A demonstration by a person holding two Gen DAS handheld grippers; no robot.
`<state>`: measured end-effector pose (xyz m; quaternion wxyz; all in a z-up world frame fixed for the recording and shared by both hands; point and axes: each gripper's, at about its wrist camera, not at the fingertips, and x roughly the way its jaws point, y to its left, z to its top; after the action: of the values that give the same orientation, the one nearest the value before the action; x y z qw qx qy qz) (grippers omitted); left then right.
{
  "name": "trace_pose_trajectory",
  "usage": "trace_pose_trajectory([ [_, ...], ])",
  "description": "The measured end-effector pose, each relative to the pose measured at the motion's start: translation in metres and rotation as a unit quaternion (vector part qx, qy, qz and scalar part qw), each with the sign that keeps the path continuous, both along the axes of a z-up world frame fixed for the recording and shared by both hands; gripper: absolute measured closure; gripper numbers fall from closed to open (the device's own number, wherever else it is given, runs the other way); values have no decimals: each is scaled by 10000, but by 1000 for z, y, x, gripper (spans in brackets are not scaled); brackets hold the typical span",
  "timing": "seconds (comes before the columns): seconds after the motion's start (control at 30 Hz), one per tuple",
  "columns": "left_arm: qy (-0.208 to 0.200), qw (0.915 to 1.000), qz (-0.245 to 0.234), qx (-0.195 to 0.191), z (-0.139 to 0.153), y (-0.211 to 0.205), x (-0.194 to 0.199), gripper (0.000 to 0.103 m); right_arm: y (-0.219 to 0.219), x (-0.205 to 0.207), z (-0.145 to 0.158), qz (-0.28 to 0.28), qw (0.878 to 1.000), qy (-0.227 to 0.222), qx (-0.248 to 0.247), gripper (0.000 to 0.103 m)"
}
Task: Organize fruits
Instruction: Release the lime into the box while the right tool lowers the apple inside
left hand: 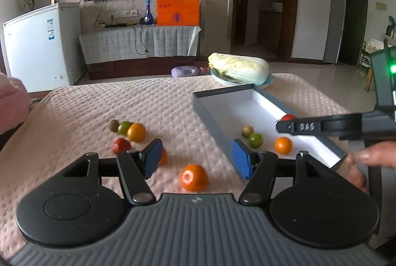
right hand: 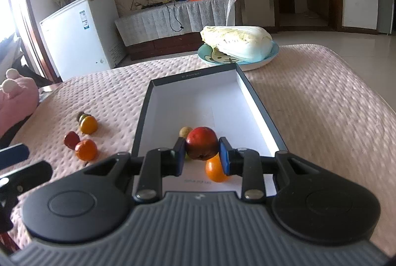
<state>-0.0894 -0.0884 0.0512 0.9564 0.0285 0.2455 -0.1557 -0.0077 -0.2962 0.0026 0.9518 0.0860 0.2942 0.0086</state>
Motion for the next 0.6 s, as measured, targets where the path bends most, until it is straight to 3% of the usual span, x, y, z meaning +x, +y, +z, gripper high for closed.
trace_pose_trajectory([
  [0.6,-54,9988,469,-123,7,70,-2,32,12,16,-8,-220,9995,124,-204,71],
])
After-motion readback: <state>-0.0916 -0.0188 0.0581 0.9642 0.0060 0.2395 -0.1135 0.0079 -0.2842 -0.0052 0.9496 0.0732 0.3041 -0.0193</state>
